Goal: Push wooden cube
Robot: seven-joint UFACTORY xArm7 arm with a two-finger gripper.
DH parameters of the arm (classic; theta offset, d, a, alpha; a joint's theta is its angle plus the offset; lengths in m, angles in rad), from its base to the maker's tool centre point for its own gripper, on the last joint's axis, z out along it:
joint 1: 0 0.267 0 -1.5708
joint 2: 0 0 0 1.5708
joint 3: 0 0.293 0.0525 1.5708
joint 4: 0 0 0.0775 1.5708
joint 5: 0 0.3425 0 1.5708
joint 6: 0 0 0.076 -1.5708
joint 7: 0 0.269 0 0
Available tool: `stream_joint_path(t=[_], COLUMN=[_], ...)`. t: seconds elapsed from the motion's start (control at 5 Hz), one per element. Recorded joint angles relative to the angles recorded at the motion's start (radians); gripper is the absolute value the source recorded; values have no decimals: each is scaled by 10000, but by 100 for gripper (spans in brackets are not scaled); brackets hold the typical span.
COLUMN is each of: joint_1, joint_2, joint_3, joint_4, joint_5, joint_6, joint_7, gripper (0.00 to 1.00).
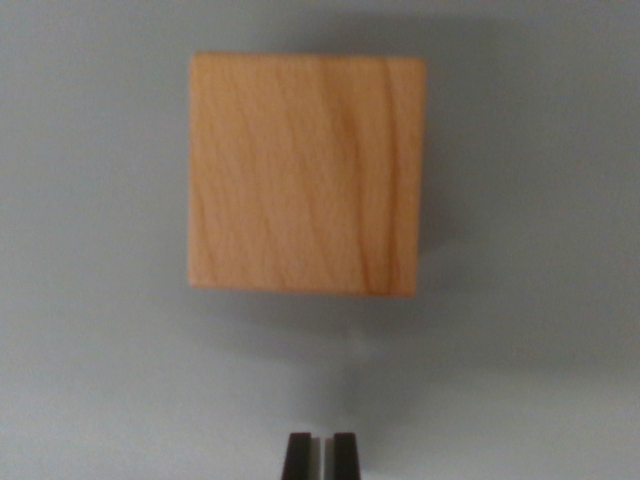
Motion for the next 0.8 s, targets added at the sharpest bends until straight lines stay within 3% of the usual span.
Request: stream_joint_path(t=[0.6,0.8], joint_1=[0,1], joint_2=[92,230], joint_3=[0,0], joint_4=[150,373], joint_5=[-1,-3], joint_6=[58,143], joint_7=[2,5], gripper=[100,100])
